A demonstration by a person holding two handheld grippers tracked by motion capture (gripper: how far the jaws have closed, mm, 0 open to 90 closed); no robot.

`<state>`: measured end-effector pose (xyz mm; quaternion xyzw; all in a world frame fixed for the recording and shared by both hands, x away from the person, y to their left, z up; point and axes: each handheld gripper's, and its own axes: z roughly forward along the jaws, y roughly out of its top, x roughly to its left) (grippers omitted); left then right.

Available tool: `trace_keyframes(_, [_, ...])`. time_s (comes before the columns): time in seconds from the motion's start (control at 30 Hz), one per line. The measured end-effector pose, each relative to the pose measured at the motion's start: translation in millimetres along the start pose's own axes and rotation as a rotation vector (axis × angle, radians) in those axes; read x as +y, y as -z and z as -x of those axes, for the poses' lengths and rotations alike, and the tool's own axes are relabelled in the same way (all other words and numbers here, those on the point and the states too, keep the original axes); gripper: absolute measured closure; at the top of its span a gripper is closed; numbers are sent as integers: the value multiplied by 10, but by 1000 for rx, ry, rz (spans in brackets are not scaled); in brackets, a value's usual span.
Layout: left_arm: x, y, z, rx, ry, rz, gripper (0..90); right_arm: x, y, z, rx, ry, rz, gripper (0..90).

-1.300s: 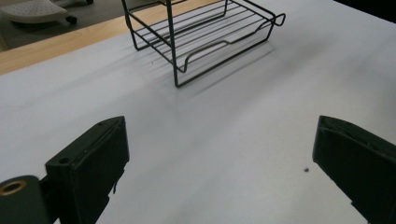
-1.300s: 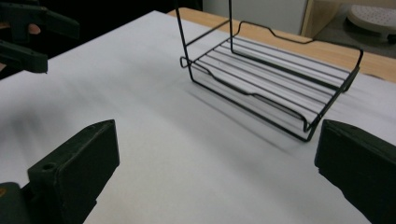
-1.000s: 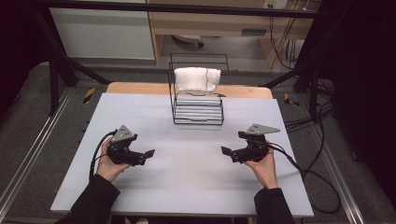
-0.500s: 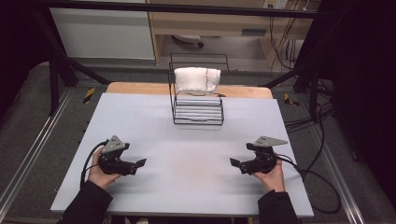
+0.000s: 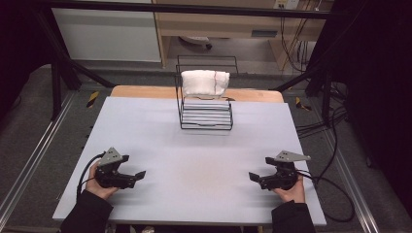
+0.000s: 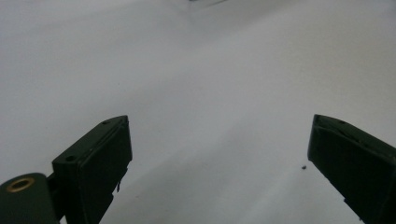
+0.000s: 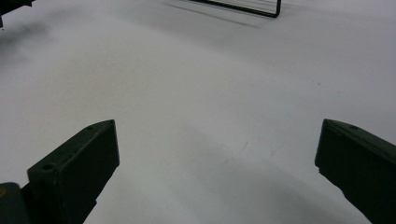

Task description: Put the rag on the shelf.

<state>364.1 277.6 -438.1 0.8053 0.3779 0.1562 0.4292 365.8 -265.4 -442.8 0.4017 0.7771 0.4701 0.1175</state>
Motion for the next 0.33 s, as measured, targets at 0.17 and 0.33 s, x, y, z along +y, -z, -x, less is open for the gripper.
trace_keyframes(0.17, [-15, -9, -7, 7, -5, -9, 63, -16, 17, 11, -4, -2, 0, 5])
trace_keyframes(0.33, [-14, 0, 1, 9, -4, -4, 63, -25, -2, 4, -8, 6, -17, 5])
